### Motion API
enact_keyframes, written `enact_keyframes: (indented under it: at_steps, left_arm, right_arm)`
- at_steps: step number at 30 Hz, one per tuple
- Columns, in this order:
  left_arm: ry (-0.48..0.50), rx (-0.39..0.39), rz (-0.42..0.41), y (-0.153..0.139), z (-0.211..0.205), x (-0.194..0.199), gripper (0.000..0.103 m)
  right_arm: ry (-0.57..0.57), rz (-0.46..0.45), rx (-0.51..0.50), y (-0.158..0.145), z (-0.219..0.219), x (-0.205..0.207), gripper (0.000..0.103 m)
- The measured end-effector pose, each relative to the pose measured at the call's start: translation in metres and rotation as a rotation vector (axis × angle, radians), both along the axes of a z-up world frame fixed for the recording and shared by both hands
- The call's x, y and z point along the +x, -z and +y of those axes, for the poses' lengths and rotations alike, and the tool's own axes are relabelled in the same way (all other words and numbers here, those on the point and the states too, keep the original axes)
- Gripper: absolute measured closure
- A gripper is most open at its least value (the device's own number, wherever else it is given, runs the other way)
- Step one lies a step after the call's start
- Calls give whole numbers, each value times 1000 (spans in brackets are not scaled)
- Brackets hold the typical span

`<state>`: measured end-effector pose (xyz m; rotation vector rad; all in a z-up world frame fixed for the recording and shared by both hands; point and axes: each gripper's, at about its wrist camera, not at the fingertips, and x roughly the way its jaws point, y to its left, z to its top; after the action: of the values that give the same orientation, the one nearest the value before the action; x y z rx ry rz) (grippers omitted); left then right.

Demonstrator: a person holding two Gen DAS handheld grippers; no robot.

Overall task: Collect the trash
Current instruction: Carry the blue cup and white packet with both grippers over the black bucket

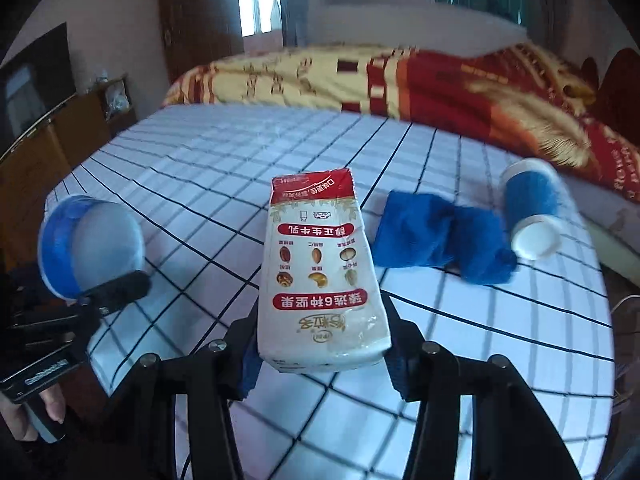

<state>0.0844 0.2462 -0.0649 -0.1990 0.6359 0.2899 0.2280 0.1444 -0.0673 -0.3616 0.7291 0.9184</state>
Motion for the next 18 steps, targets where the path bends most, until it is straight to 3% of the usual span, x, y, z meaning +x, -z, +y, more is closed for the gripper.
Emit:
enact_keyframes:
  at_steps: [10, 18]
  left_arm:
    - [138, 2, -74, -23, -74, 3, 66]
    - [279, 10, -62, -23, -141, 24, 66]
  right_arm:
    - [212, -37, 70, -26, -143, -15, 50]
    - [384, -58, 71, -28, -252, -23, 50]
